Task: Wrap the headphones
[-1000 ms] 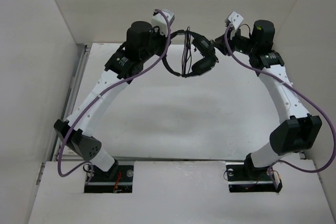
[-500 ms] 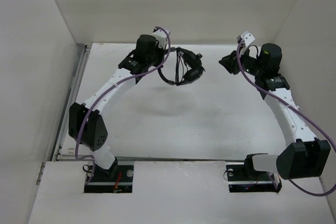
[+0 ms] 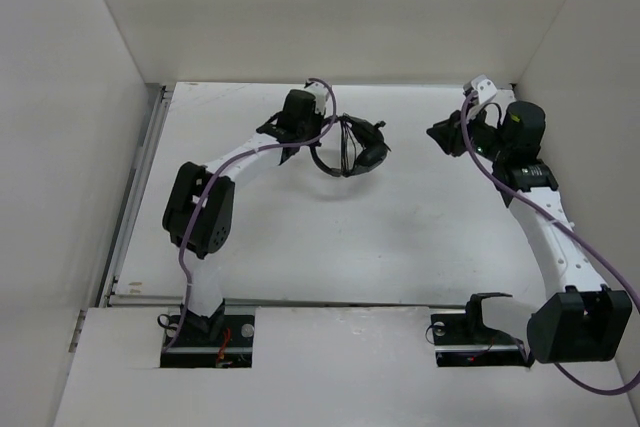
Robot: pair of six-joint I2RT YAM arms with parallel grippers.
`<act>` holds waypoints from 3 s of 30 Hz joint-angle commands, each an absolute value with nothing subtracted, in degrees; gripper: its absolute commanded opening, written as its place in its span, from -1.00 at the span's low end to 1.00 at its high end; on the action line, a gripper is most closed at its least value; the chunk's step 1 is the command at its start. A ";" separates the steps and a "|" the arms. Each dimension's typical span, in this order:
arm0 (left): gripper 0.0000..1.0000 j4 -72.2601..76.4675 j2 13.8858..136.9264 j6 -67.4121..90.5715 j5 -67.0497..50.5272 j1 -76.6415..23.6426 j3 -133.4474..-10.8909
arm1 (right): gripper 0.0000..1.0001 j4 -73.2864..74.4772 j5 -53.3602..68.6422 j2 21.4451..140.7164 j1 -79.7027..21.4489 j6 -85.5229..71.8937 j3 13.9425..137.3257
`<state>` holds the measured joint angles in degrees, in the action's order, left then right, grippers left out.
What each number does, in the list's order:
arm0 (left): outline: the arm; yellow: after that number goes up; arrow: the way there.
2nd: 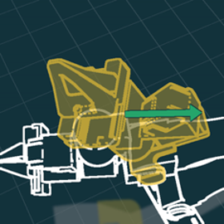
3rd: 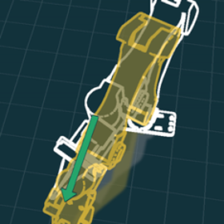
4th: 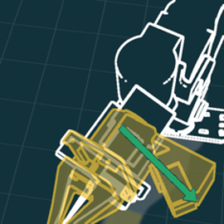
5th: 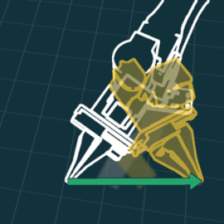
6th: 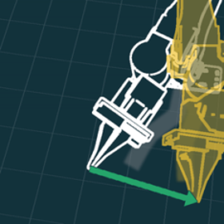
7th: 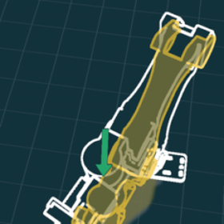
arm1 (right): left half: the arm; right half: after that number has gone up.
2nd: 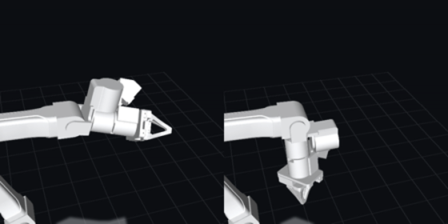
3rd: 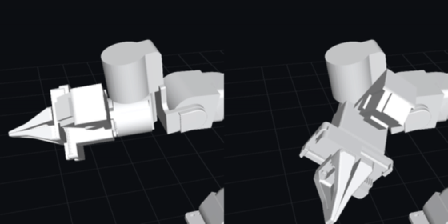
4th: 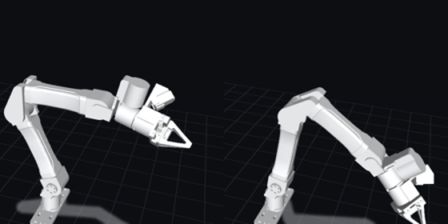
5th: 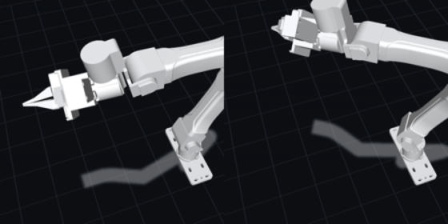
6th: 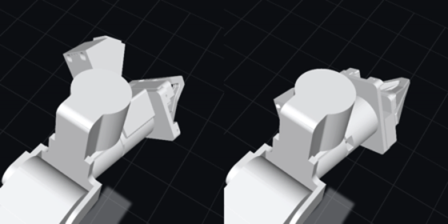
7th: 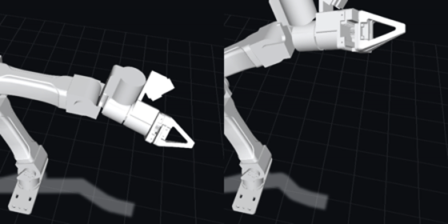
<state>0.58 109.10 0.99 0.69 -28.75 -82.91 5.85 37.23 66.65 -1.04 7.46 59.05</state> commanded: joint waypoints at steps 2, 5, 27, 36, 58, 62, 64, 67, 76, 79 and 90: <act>-0.98 7.64 109.86 3.78 0.53 -28.87 -82.79 | -0.40 3.69 37.00 64.95 0.48 6.42 58.80; -0.98 7.91 111.09 3.87 0.53 -29.05 -82.79 | -0.40 3.69 37.00 65.13 0.92 6.33 58.62; -0.46 7.82 117.60 4.31 1.76 -29.05 -82.62 | -0.39 3.69 37.62 65.83 2.59 6.42 58.01; -0.08 7.30 116.46 4.48 1.93 -28.70 -81.74 | -0.39 3.69 37.71 65.92 2.86 6.77 58.01; 1.00 -12.57 72.62 0.97 -5.89 -11.58 -76.66 | -0.15 2.98 26.99 58.11 21.56 -3.07 53.10; 1.00 -13.01 66.80 0.53 -6.42 -4.00 -70.14 | 0.12 5.10 26.19 54.41 25.44 -1.23 48.87; 1.00 -13.27 64.70 0.44 -6.85 -0.76 -67.16 | 1.00 7.81 27.85 53.62 26.50 0.69 47.64; 1.00 -14.93 62.84 -0.17 -8.34 3.55 -64.43 | 1.00 14.13 26.81 53.35 26.85 3.33 47.46; 1.00 -17.49 62.49 0.62 -11.34 10.85 -64.42 | 1.00 47.61 20.92 60.64 27.20 6.42 65.98; 1.00 -17.49 61.88 0.79 -11.43 11.56 -63.99 | 1.00 52.73 20.14 60.21 30.79 6.16 72.49; 1.00 -16.61 59.33 1.67 -11.43 13.40 -61.52 | 1.00 44.75 16.09 47.56 36.61 5.89 65.93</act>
